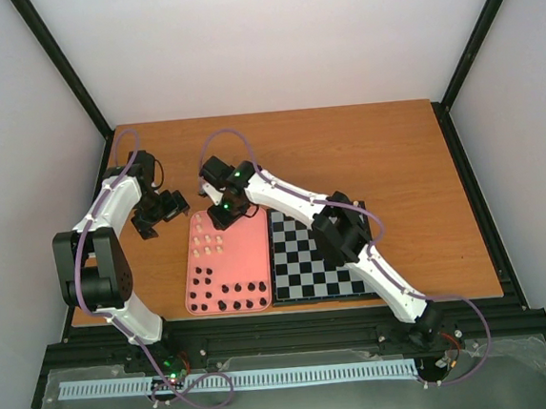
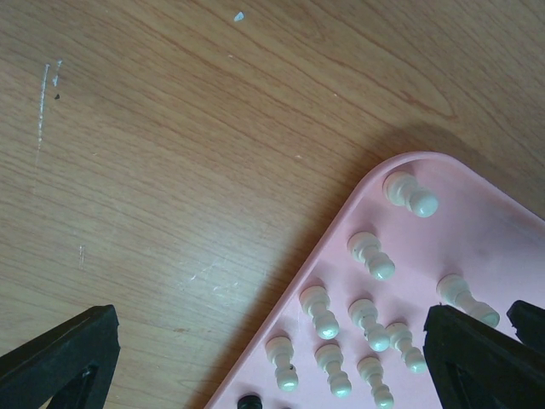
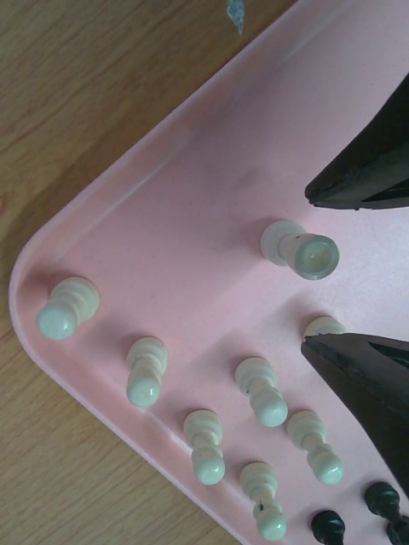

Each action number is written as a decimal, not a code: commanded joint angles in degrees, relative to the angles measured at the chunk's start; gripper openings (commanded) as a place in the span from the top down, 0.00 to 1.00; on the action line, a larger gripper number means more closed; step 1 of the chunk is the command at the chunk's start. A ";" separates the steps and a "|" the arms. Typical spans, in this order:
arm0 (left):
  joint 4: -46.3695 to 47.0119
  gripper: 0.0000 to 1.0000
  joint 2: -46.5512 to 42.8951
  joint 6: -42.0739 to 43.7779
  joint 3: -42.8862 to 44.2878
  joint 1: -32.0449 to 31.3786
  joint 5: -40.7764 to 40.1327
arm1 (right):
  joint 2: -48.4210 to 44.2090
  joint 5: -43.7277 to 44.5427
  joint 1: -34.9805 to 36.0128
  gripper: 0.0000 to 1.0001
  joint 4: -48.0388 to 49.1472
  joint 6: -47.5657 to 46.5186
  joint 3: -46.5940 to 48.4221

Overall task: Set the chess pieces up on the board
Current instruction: Pick up the chess piece from the storage box, then place the chess piece on the chessboard.

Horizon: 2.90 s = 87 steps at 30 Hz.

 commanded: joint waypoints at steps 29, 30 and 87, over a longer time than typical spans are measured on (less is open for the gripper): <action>0.42 0.00 -0.33 0.31 0.87 0.46 0.92 | 3.90 -0.14 -0.14 0.87 -1.70 -0.08 3.67; 0.38 0.00 -0.36 0.28 0.83 0.44 0.87 | 3.82 0.15 -0.14 0.89 -1.76 -0.08 3.67; 0.24 0.00 1.00 0.44 1.32 0.44 0.57 | -19.05 9.54 -10.76 0.97 1.77 -0.58 -29.78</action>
